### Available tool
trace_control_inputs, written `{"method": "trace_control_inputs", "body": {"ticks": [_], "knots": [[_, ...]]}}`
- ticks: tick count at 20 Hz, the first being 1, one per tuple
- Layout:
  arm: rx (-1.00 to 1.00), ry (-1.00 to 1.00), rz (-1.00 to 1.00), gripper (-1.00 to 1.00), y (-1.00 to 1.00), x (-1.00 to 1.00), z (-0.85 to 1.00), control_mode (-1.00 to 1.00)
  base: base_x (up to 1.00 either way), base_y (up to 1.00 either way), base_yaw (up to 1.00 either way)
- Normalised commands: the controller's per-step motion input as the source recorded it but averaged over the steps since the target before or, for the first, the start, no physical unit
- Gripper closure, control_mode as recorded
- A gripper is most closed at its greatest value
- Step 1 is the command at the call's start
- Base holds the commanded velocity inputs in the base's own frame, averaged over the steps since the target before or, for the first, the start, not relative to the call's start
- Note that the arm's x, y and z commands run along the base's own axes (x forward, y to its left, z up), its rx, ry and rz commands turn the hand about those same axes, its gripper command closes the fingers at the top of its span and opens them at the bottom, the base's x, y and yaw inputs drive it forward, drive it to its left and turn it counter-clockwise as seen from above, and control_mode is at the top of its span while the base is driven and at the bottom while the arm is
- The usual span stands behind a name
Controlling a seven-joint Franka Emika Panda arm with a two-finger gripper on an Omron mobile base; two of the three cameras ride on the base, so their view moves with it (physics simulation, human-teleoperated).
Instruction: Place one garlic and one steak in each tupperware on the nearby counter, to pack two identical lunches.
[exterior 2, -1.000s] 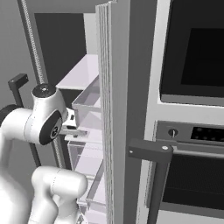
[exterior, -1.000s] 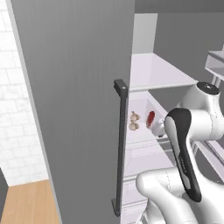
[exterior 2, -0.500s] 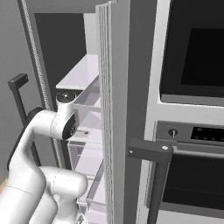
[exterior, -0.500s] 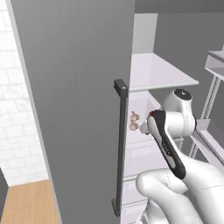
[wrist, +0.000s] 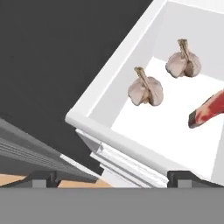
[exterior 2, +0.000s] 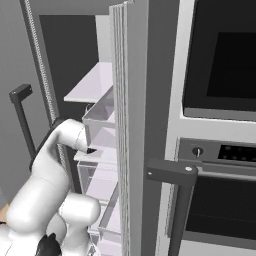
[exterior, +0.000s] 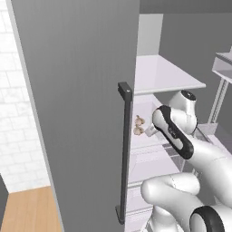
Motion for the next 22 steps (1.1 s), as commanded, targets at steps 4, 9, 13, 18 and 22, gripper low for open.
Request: {"method": "trace_control_inputs", "body": {"ticks": [4, 9, 13, 18, 22], "knots": [[0.07, -0.03, 0.26, -1.0, 0.0, 0.48, -0.08, -1.0, 0.0, 0.0, 0.0], [0.01, 0.0, 0.03, -1.0, 0.04, 0.33, 0.0, -1.0, 0.0, 0.0, 0.0], [-0.01, 0.05, 0.0, -1.0, 0.13, 0.03, -0.01, -1.0, 0.0, 0.0, 0.0], [-0.02, 0.02, 0.0, -1.0, 0.32, 0.05, -0.45, -1.0, 0.0, 0.0, 0.0], [-0.06, 0.0, 0.0, -1.0, 0.12, 0.19, -0.49, -1.0, 0.0, 0.0, 0.0]]}}
